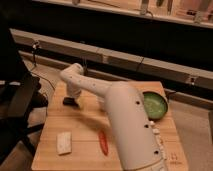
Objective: Place the eraser on the white sponge
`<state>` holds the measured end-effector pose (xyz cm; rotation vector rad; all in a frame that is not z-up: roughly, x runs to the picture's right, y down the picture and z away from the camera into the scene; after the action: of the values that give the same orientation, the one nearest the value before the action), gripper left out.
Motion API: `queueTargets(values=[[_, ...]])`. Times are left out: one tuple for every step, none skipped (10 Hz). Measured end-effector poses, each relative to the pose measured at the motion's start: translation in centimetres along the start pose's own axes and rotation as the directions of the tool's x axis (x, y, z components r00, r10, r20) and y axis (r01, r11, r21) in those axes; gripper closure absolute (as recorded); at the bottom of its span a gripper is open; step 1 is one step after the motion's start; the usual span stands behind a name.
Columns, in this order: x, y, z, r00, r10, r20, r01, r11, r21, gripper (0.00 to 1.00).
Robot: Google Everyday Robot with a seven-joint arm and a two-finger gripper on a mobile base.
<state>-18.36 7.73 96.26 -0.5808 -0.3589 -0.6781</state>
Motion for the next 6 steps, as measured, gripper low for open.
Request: queueTargets(values=[[-0.04, 0.05, 0.14, 1.0, -0.002, -0.003, 0.002, 1.0, -0.005, 0.29], [-0.16, 0.06, 0.13, 1.0, -0.01, -0.022, 0.009, 1.0, -0.013, 0.39], [-0.52, -0.16, 0.1, 0.999, -0.019, -0.033, 0.019, 1.0, -0.014, 0.5], [-0.68, -0.22, 0.05, 0.999, -0.027, -0.039, 0.027, 1.0, -0.014, 0.59], [-0.87, -0.28, -0.1, 0.999, -0.032, -0.036, 0.031, 0.999, -0.006, 0.69], [-1.0, -0.3, -0.29, 0.999, -0.039, -0.025, 0.039, 0.999, 0.005, 0.74]])
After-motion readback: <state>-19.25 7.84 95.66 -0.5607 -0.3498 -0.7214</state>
